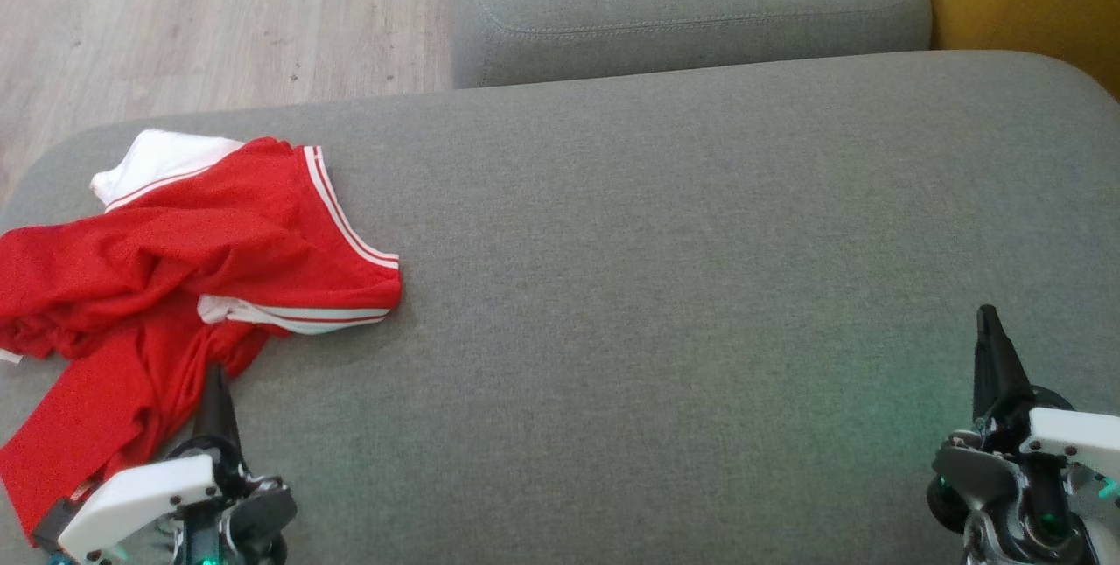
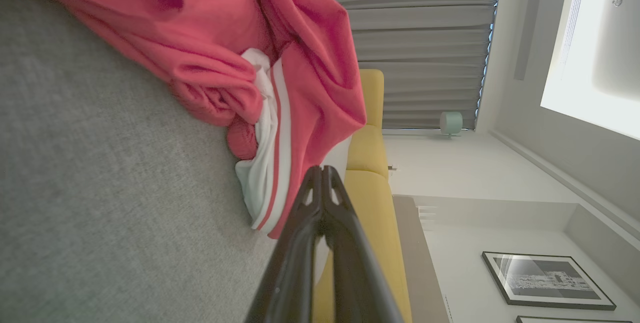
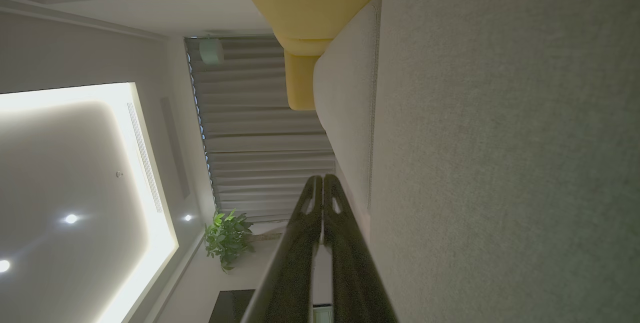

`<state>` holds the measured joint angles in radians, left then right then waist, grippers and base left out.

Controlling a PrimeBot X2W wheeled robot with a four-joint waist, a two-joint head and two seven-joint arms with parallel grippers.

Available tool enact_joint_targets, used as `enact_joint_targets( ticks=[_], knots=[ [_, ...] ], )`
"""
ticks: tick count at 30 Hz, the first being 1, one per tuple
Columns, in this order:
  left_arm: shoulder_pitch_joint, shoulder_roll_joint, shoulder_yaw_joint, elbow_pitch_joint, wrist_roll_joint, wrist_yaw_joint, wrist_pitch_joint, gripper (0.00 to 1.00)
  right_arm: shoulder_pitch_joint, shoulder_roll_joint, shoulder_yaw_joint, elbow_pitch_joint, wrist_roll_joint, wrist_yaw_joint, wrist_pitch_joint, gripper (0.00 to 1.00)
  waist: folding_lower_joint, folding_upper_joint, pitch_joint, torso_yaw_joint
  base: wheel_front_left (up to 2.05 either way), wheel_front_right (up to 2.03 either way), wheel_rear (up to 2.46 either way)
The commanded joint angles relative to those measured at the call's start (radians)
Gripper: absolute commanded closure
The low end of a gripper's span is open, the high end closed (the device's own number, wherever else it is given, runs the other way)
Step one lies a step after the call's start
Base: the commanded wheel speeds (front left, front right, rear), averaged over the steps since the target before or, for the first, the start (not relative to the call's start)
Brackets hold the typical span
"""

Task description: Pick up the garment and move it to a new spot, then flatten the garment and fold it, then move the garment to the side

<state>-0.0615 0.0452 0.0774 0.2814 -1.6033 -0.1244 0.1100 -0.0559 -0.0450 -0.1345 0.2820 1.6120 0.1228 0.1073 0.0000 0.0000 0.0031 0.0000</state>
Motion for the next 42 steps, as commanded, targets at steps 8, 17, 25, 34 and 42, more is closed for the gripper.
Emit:
enact_joint_targets(
  ticks=[8,17,25,34,42],
  knots=[
    [-0.046,0.005,0.036,-0.037,-0.006,-0.006,0.003,1.00,-0.052,-0.005,0.021,-0.037,-0.003,0.008,0.006,1.00,0.0000,0.0000,0.000,0.000,0.00,0.00,0.00],
    [-0.046,0.005,0.036,-0.037,-0.006,-0.006,0.003,1.00,-0.052,-0.005,0.021,-0.037,-0.003,0.008,0.006,1.00,0.0000,0.0000,0.000,0.000,0.00,0.00,0.00],
    [-0.046,0.005,0.036,-0.037,-0.006,-0.006,0.003,1.00,-0.052,-0.005,0.021,-0.037,-0.003,0.008,0.006,1.00,0.0000,0.0000,0.000,0.000,0.00,0.00,0.00],
    [0.000,0.000,-0.001,0.004,0.000,0.001,0.000,0.00,0.001,0.000,0.000,0.004,0.000,0.000,0.000,0.00,0.0000,0.0000,0.000,0.000,0.00,0.00,0.00],
    [0.015,0.000,-0.013,0.014,0.007,0.001,-0.018,0.00,0.014,0.000,0.020,0.016,-0.027,0.000,-0.019,0.00,0.0000,0.0000,0.000,0.000,0.00,0.00,0.00]
  ],
)
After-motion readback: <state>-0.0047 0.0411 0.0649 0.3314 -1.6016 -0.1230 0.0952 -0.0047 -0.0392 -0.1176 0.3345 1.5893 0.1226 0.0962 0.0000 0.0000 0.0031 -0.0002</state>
